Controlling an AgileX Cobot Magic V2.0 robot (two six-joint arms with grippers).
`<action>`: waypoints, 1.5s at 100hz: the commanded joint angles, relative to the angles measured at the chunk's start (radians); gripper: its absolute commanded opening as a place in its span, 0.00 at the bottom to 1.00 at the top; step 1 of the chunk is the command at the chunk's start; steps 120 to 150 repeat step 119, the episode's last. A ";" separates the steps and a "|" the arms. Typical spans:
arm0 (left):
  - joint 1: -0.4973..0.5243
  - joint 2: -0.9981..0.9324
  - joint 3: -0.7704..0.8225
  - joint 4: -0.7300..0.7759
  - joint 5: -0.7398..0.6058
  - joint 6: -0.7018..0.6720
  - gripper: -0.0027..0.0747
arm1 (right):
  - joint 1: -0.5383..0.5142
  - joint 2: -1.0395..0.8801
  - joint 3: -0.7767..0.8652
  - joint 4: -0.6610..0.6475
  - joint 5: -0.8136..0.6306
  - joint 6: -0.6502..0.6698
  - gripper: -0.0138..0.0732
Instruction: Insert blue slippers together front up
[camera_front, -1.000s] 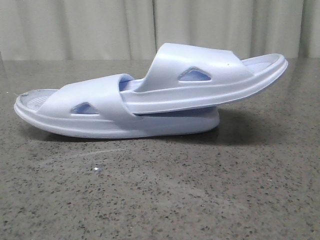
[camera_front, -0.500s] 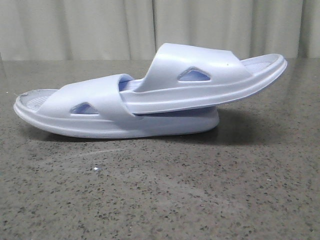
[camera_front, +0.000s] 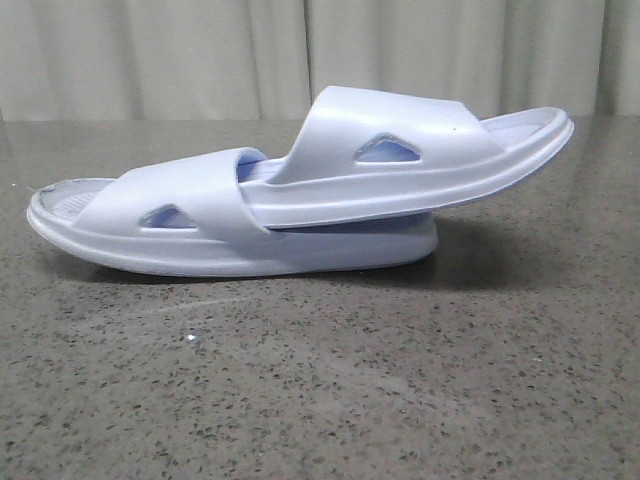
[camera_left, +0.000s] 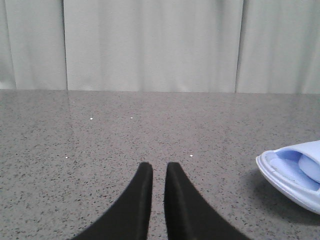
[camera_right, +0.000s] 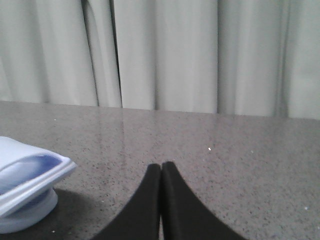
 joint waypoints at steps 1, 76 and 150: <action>-0.005 -0.029 0.011 -0.009 -0.071 -0.008 0.06 | -0.034 -0.015 0.010 -0.100 -0.097 0.126 0.04; -0.005 -0.029 0.011 -0.009 -0.071 -0.008 0.06 | -0.092 -0.160 0.134 -0.148 -0.078 0.212 0.04; -0.005 -0.029 0.011 -0.009 -0.071 -0.008 0.06 | -0.092 -0.160 0.134 -0.148 -0.078 0.212 0.04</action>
